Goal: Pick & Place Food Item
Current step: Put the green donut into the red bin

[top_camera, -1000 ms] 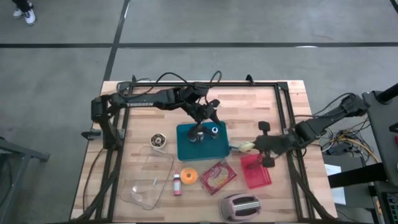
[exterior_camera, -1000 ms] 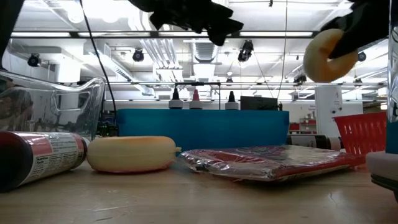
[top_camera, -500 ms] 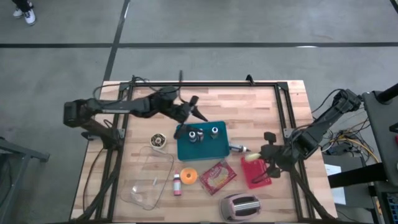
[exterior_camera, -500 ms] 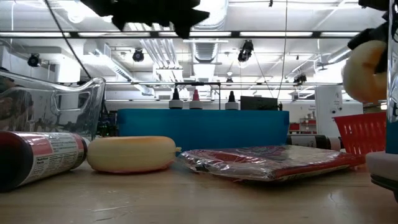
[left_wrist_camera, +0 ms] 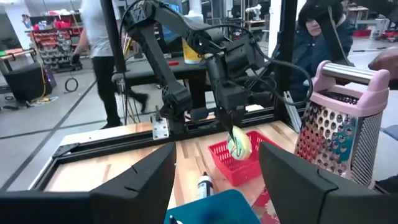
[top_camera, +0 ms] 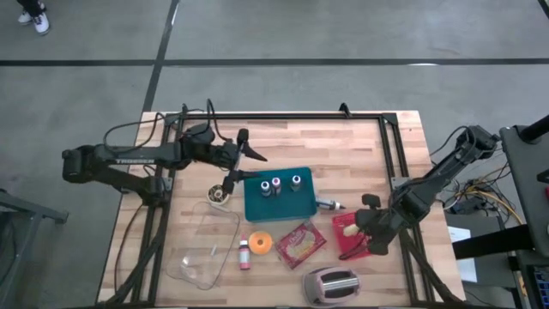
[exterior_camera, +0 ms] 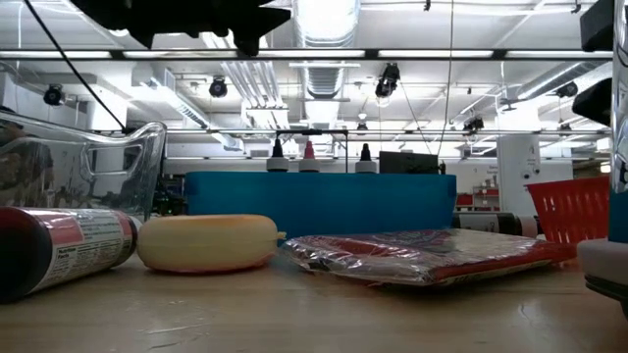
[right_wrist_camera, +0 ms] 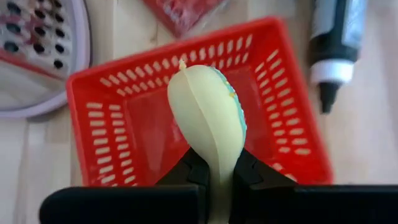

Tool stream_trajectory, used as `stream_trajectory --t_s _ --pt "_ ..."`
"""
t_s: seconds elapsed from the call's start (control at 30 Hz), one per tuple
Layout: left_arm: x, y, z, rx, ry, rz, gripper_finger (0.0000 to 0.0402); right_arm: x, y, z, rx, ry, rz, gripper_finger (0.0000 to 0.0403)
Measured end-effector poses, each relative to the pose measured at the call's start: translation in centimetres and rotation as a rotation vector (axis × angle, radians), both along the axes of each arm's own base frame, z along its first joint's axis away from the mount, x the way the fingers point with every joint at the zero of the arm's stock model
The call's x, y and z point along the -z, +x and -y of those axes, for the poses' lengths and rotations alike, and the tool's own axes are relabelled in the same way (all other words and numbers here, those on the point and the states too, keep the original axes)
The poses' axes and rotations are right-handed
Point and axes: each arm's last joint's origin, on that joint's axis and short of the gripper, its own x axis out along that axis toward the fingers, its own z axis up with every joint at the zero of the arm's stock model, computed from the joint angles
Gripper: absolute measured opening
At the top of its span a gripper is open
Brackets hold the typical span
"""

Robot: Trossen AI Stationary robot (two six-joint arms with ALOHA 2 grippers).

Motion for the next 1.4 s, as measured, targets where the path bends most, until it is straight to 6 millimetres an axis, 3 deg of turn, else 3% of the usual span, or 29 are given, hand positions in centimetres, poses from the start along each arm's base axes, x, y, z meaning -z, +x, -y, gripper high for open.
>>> stream_trajectory --t_s 0.3,0.63,0.97,1.4 --pt "0.2 -0.4 0.1 -0.018 -0.003 -0.005 0.0234 0.9 1.0 -1.2 -0.087 0.072 -0.034 0.003" --pt "-0.6 -1.2 0.2 -0.021 0.031 0.018 0.0234 1.8 1.6 -1.1 -0.039 0.042 -0.077 0.0135" --pt "-1.2 -2.3 0.4 -0.044 0.055 0.016 0.0234 1.5 2.0 -0.4 0.012 -0.003 -0.024 0.0228" --pt "-1.4 -3.3 0.5 -0.073 0.086 -0.015 0.0234 0.8 2.2 0.2 0.054 -0.085 0.004 0.0258"
